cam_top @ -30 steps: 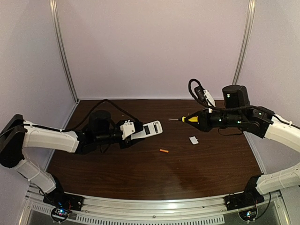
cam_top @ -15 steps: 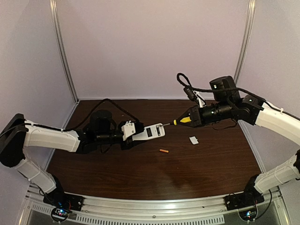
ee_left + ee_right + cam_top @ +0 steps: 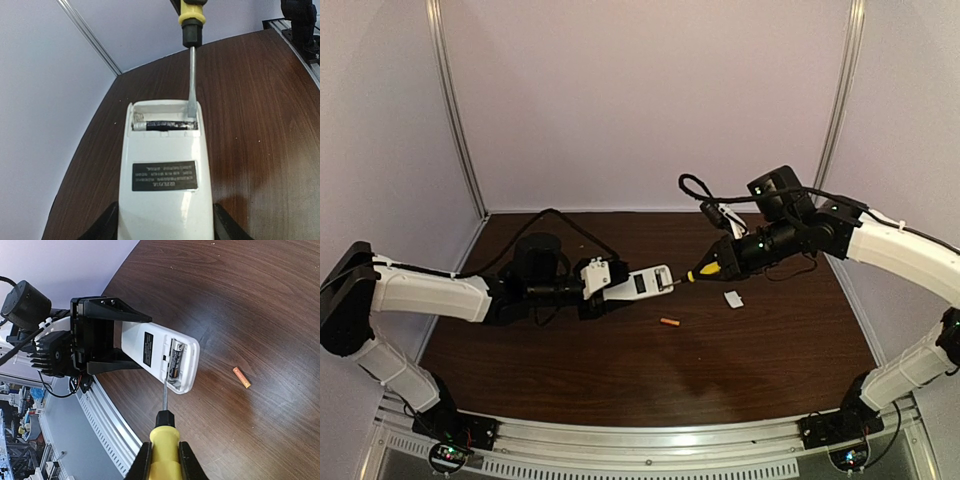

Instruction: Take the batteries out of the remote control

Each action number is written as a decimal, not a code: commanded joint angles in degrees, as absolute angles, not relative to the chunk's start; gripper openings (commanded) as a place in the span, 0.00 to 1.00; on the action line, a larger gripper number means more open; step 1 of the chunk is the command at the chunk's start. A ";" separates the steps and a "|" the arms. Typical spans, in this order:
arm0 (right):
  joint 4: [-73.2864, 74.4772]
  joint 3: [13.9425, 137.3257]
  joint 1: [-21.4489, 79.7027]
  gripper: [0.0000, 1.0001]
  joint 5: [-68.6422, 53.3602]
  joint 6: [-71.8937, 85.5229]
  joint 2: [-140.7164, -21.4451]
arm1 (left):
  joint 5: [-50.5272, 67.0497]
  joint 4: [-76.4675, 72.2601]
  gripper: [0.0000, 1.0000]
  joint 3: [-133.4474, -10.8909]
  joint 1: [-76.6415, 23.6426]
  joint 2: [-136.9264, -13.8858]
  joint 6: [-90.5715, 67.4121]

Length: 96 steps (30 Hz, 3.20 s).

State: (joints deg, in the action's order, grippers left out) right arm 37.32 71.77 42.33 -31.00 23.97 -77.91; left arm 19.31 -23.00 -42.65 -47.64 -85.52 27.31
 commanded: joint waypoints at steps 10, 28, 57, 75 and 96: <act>39.90 74.72 41.92 0.00 -27.72 21.96 -78.72 | 20.19 -23.73 0.00 -45.15 -47.66 -86.56 26.46; 39.17 75.06 41.93 0.00 -25.91 21.28 -80.49 | 20.03 -23.81 0.00 -45.57 -47.72 -87.05 26.05; 34.67 70.25 41.64 0.00 -32.53 23.73 -82.93 | 20.54 -24.26 0.00 -45.79 -47.72 -86.65 24.90; 36.82 69.08 38.02 0.00 -32.13 29.52 -86.01 | 20.90 -23.16 0.00 -46.16 -47.72 -86.78 25.40; 41.14 71.88 36.75 0.00 -34.11 38.25 -90.44 | 21.18 -21.37 0.00 -46.82 -47.74 -87.56 26.44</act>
